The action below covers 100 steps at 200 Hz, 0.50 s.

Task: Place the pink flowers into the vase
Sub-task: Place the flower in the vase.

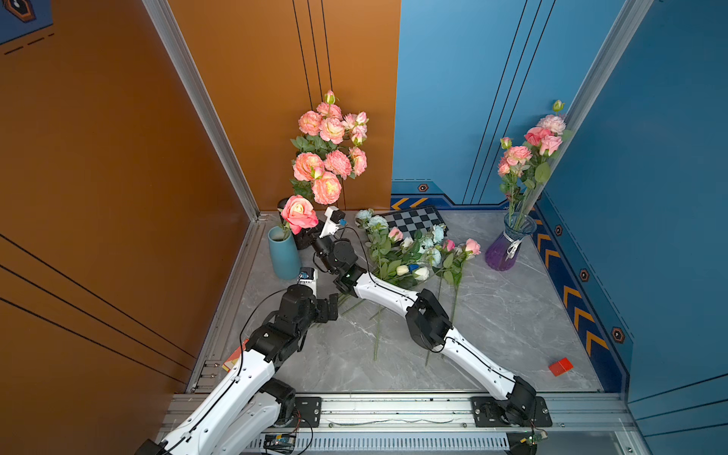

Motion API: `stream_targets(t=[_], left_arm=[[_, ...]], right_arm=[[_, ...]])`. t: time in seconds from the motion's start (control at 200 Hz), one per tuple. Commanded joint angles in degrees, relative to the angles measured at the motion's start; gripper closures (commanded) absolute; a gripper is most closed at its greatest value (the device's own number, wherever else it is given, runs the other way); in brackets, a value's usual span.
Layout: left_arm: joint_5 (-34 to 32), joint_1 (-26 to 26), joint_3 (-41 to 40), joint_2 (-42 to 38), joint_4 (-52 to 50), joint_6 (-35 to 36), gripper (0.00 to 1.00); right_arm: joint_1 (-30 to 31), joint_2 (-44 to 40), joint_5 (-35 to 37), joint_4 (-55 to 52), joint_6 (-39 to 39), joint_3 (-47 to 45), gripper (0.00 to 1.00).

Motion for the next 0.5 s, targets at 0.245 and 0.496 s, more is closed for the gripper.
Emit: stream_targets(t=[0.245, 0.496], left_arm=[[-0.8, -0.46, 0.11, 0.18, -0.4, 0.98, 0.01], [-0.62, -0.4, 0.11, 0.5, 0.1, 0.98, 0.02]], right_arm=[[1.12, -0.44, -3.63, -2.16, -1.14, 1.56, 1.0], [1.33, -1.17, -4.33, -2.77, -2.56, 2.28, 0.97]])
